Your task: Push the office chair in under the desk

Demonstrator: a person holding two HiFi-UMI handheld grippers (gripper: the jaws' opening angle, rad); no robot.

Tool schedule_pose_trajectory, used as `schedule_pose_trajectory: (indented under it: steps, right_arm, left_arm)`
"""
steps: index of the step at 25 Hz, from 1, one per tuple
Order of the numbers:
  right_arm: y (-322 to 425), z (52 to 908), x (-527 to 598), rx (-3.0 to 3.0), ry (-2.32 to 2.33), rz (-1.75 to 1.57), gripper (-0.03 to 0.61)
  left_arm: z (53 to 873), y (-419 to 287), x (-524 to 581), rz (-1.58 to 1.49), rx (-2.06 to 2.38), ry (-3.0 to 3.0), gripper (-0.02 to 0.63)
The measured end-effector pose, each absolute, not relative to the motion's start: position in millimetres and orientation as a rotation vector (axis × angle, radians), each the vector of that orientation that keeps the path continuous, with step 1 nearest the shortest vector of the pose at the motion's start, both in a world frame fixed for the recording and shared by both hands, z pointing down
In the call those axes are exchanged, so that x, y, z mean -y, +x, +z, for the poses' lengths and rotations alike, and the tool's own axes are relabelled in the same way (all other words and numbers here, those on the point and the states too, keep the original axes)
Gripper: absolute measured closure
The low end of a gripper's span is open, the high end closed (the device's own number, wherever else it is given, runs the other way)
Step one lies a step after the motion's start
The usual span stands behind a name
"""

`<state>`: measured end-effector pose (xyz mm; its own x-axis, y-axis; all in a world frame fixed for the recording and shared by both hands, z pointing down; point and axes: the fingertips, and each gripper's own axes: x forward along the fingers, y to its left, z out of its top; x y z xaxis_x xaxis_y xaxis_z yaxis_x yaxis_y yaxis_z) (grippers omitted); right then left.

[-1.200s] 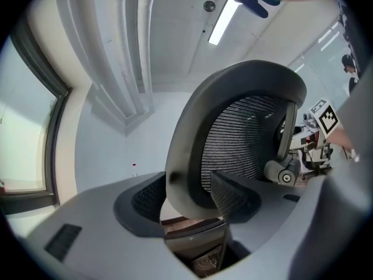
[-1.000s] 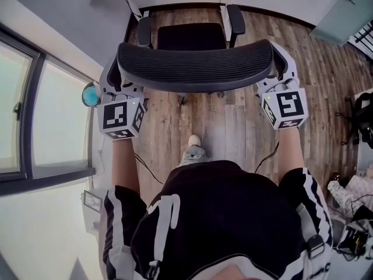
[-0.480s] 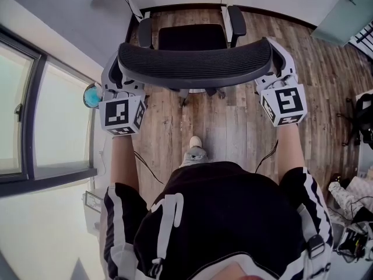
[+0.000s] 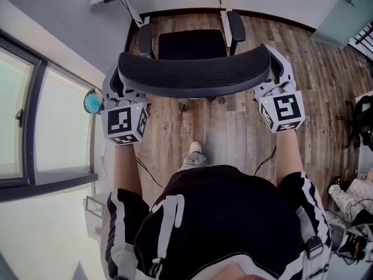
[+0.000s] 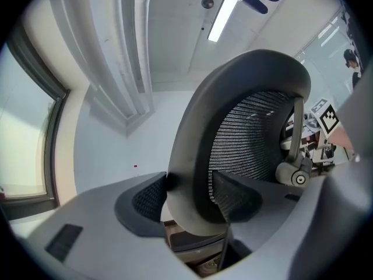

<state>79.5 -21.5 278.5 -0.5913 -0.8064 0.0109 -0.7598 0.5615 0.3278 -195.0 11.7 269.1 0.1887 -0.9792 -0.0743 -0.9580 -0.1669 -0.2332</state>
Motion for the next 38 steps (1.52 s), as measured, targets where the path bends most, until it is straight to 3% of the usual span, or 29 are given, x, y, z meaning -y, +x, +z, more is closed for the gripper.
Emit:
schedule_pose_trajectory:
  steps: [38]
  right_arm:
    - [68,279,84,2.534,1.349,-0.31,0.322]
  left_arm:
    - [267,-210,45,-0.133,-1.893,-2.294,0.391]
